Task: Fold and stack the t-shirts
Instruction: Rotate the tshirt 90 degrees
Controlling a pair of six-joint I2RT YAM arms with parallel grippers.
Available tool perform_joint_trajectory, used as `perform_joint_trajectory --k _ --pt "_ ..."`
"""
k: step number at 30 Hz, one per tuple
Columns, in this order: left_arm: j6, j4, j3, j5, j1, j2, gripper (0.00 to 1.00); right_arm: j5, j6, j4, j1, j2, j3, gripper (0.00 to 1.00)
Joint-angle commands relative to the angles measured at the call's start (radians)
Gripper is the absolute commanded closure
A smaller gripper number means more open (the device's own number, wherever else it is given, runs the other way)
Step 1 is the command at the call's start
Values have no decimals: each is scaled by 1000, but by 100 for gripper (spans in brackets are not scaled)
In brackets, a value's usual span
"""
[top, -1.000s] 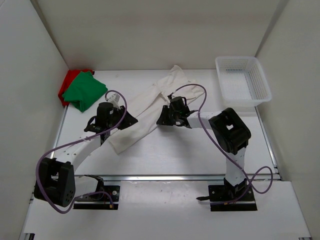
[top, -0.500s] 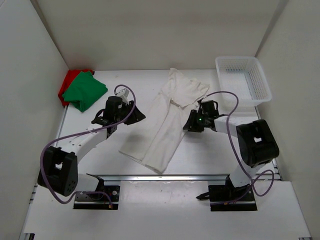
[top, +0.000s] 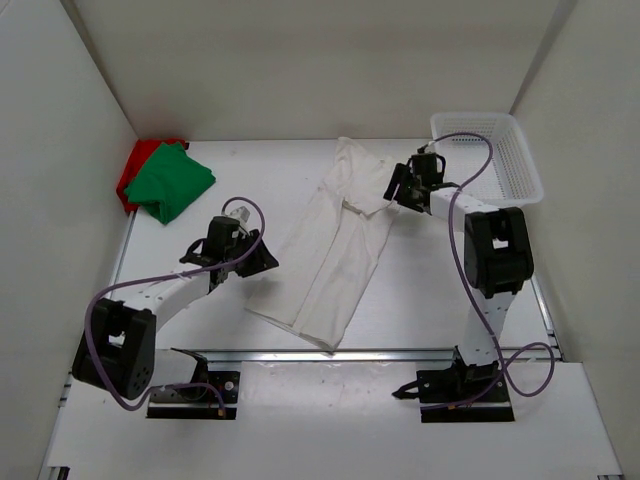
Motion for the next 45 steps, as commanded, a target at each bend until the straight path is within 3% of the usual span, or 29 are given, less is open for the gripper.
perform_joint_trajectory --k 1,6,8,9,10,14,16,19,20,21,24,27,31,34,37,39,44,45 --pt "15 14 6 3 -5 -63 51 129 -9 -29 -26 96 110 37" --pt "18 -1 2 -2 9 -64 51 155 -30 -110 -12 227 282 43" --pt "18 -3 -8 0 9 -66 51 132 -27 -144 -12 268 333 52" --pt "15 -4 -6 4 17 -76 51 113 -30 -143 -6 297 363 72" --pt "21 -6 -11 6 15 -79 51 80 -30 -159 -9 334 414 84" --pt "20 -24 -32 11 20 -92 50 -29 -84 -280 19 467 659 94" --pt "17 -37 -49 3 21 -99 50 -78 -113 -397 40 626 959 91" --pt "20 -64 -80 -12 35 -124 45 -99 -148 -689 49 860 1478 72" --pt "20 -72 -87 -18 44 -138 44 -99 -139 -702 40 851 1488 56" --pt "20 -79 -93 -20 63 -151 42 -125 -125 -669 36 816 1435 50" --pt "28 -95 -110 -41 58 -152 38 -106 -167 -728 11 721 1404 41" --pt "3 -75 -159 -14 86 -152 38 -105 -200 -872 -9 664 1529 41" --pt "-12 -49 -184 -5 87 -130 37 -95 -254 -925 28 428 1386 43" --pt "-15 -20 -199 36 65 -78 37 -122 -305 -859 71 204 1104 45" --pt "-35 23 -212 70 42 -57 39 -173 -244 -586 86 -133 589 47" --pt "-34 25 -216 75 20 -47 48 -246 -158 -358 66 -387 162 50" --pt "-2 -10 -202 80 -8 -37 65 -268 -63 -216 131 -693 -416 60" --pt "-3 -11 -210 89 -17 -43 67 -264 -50 -187 155 -713 -472 60"
